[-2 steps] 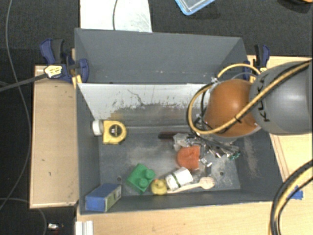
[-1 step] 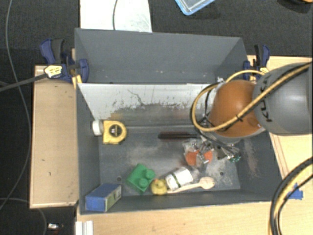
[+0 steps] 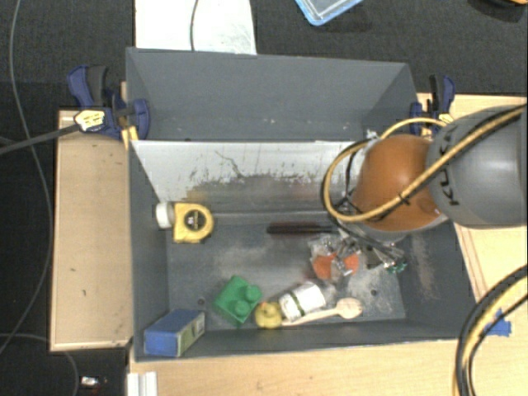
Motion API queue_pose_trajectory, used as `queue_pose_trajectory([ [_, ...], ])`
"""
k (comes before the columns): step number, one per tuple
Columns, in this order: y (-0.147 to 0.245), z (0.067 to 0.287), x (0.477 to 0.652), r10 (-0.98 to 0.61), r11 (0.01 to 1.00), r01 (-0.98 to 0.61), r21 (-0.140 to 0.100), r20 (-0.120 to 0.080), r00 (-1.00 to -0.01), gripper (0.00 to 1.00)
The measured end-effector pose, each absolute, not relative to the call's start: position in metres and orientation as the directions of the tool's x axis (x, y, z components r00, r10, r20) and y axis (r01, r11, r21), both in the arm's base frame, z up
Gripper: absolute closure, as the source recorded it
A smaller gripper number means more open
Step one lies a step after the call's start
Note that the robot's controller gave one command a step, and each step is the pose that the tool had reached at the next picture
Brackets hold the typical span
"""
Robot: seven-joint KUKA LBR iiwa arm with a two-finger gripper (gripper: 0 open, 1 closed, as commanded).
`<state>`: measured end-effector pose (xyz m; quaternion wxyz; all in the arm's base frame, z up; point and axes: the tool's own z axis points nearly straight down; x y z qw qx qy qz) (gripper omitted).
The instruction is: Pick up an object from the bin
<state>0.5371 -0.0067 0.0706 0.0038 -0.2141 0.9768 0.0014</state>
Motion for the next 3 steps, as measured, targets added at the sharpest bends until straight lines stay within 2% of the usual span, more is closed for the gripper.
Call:
queue_pose_trajectory([
  [1,-0.006,0.102,0.534,-0.418,0.908,-0.418,0.006,0.001,-0.908,1.0],
  [2,-0.006,0.141,0.536,-0.416,0.909,-0.416,0.004,-0.004,-0.909,1.0],
  [3,-0.006,0.161,0.537,-0.415,0.91,-0.415,0.002,-0.008,-0.91,1.0],
])
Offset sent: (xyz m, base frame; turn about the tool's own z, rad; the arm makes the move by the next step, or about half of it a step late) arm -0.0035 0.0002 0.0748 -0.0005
